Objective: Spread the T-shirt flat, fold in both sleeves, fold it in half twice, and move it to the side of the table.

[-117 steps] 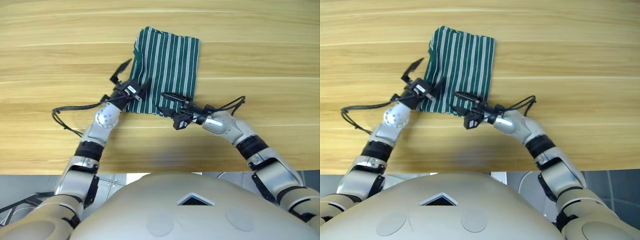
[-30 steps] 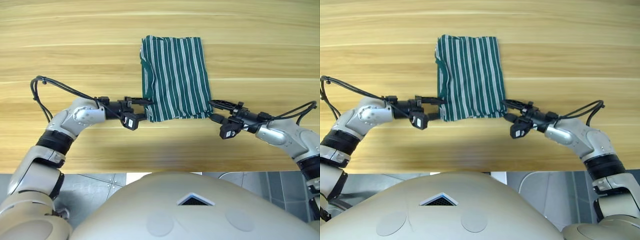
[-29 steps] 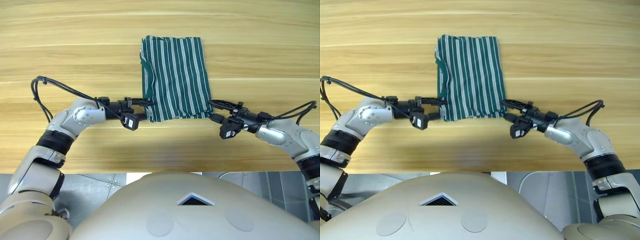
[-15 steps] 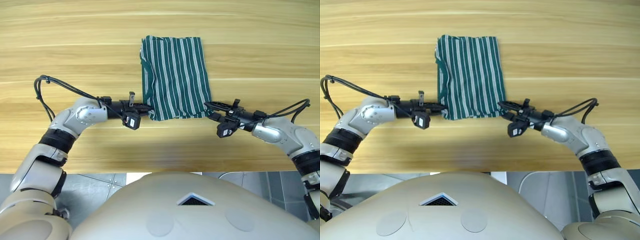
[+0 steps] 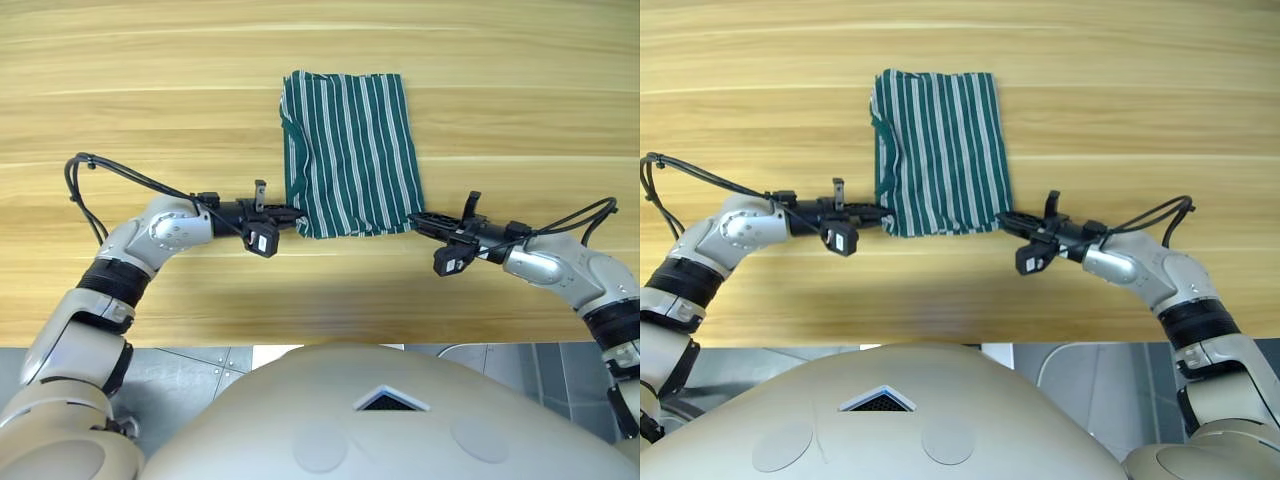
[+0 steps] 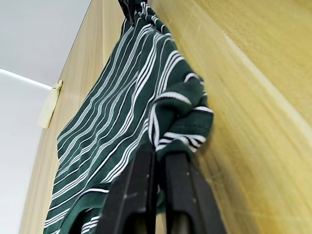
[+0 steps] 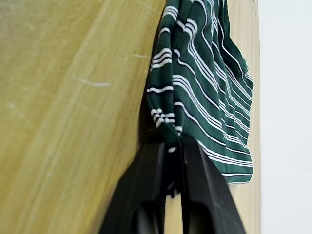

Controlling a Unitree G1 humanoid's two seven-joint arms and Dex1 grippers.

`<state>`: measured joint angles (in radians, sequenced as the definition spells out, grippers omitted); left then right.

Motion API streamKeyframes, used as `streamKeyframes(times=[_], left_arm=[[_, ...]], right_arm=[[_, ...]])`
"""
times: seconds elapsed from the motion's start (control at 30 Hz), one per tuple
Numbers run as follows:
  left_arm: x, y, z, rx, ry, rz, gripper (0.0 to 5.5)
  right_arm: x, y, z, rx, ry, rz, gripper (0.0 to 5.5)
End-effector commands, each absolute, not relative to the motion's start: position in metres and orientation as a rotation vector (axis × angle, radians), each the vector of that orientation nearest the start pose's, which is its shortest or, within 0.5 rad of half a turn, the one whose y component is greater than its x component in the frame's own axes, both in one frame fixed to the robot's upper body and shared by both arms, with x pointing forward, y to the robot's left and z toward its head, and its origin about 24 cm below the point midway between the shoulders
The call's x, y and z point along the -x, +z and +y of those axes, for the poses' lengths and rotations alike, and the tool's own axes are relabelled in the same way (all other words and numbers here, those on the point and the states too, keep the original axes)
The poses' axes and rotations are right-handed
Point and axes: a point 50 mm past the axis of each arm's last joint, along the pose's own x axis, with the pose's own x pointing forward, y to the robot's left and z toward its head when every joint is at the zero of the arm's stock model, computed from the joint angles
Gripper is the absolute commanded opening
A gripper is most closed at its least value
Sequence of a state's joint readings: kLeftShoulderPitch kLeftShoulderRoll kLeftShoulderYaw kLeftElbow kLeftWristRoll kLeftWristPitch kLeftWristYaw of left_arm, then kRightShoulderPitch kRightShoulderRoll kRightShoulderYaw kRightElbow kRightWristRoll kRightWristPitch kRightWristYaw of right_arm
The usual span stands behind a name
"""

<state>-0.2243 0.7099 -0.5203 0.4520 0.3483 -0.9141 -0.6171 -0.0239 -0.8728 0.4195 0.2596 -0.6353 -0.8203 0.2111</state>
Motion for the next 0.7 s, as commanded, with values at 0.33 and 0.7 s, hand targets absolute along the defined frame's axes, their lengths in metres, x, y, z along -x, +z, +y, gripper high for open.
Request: streamKeyframes(times=[0.33,0.7], left_arm=[[-0.147,-0.005,0.193,-0.907,-1.326,-0.01,0.04],[-0.164,0.029,0.199,-0.782,-1.096,-0.075,0.04]], right_arm=[[-0.15,0.023,-0.191,0.993,1.181,-0.185,0.16],[-0.154,0.059,-0.184,0.828,1.092,-0.27,0.16]])
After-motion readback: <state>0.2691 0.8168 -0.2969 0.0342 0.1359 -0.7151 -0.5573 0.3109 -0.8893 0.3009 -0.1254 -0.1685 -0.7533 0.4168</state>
